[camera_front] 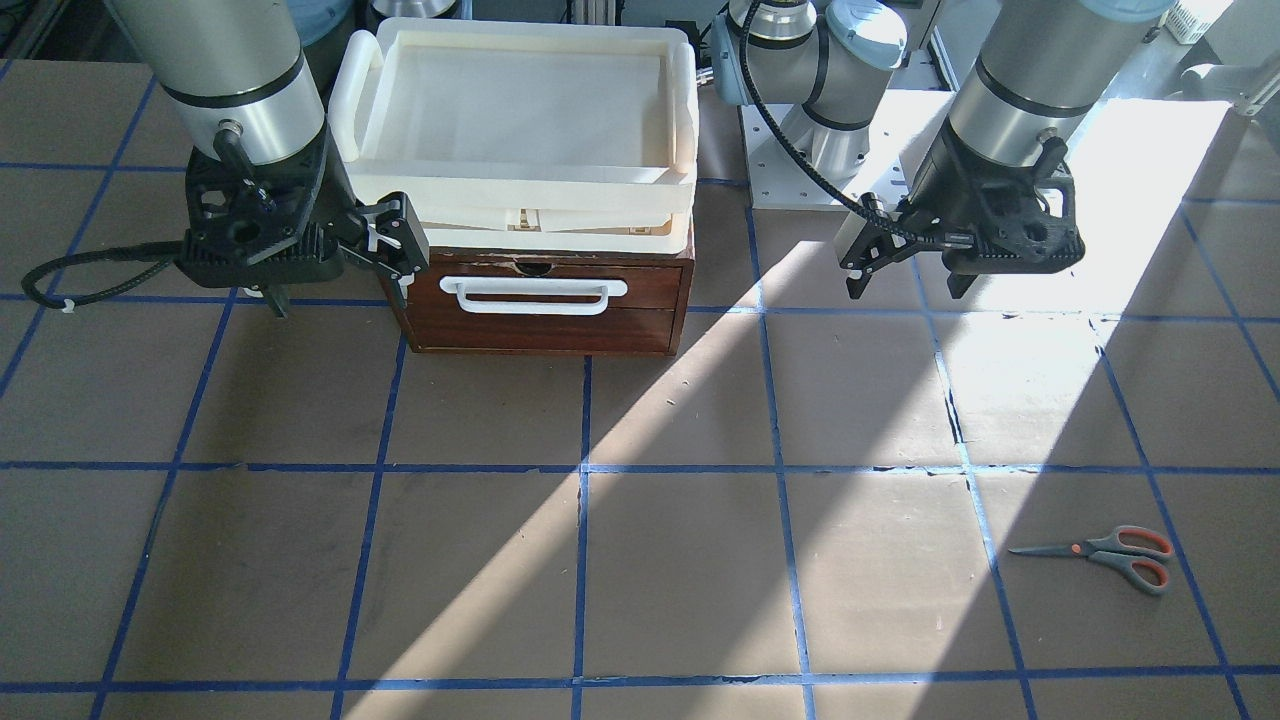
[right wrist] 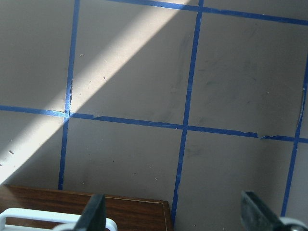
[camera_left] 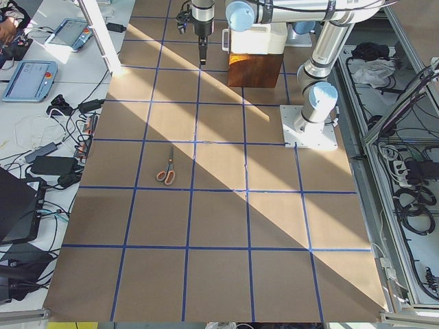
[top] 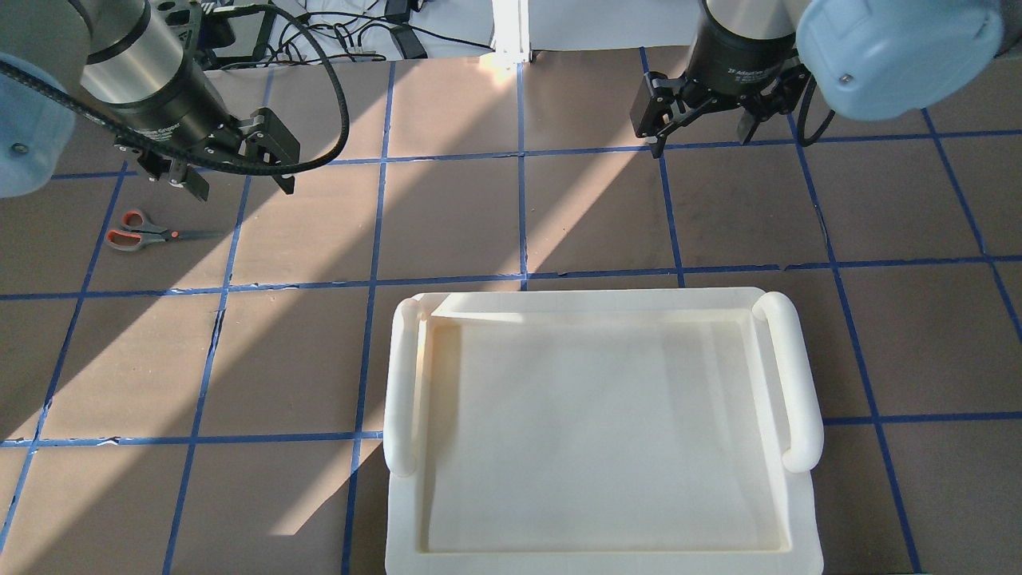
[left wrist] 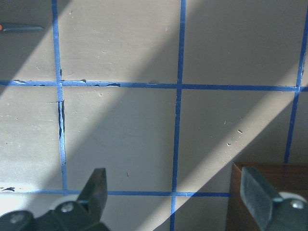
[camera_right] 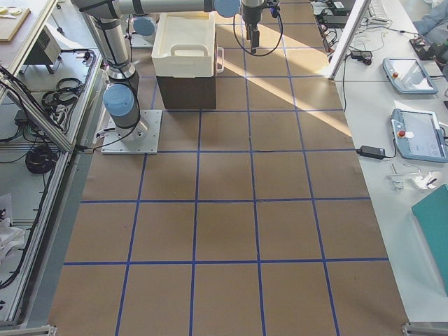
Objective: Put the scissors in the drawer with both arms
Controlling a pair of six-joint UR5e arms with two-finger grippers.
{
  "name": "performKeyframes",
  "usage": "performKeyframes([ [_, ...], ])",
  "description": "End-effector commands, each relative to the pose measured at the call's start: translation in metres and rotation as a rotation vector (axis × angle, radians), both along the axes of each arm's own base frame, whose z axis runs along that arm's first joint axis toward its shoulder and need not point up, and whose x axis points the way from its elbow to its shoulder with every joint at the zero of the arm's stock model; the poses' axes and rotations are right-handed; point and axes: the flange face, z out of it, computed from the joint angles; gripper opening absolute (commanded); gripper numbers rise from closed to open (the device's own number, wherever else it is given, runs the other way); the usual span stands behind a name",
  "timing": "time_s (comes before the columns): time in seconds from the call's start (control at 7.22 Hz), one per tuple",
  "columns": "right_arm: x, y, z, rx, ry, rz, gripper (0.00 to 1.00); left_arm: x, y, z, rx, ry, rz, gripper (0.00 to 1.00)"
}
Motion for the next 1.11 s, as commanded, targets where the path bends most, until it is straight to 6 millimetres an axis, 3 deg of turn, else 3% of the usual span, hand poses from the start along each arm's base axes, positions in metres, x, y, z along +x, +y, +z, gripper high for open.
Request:
performKeyframes([
  [0.0, -0.001, 0.000, 0.001, -0.002, 0.005, 0.000, 1.00, 0.000, 0.001, 0.001, -0.001, -0.002, -0.002, 1.00],
  [0.42, -0.001, 0.000, -0.002, 0.012, -0.007, 0.011, 1.00, 0.001, 0.001, 0.001, 0.003, -0.005, -0.011, 1.00],
  [0.55, 0.009, 0.003, -0.008, 0.032, -0.004, 0.071, 1.00, 0.003, -0.002, -0.002, 0.005, -0.002, -0.010, 1.00],
  [0.69, 0.043, 0.009, -0.029, 0.071, -0.020, 0.262, 1.00, 0.011, -0.004, -0.003, 0.004, -0.001, -0.004, 1.00],
  [0.83, 0.064, 0.011, -0.042, 0.093, -0.021, 0.376, 1.00, 0.021, -0.008, -0.006, 0.007, -0.006, -0.098, 1.00],
  [0.97, 0.082, 0.013, -0.053, 0.108, -0.013, 0.571, 1.00, 0.043, -0.012, -0.006, 0.008, -0.008, -0.152, 1.00],
])
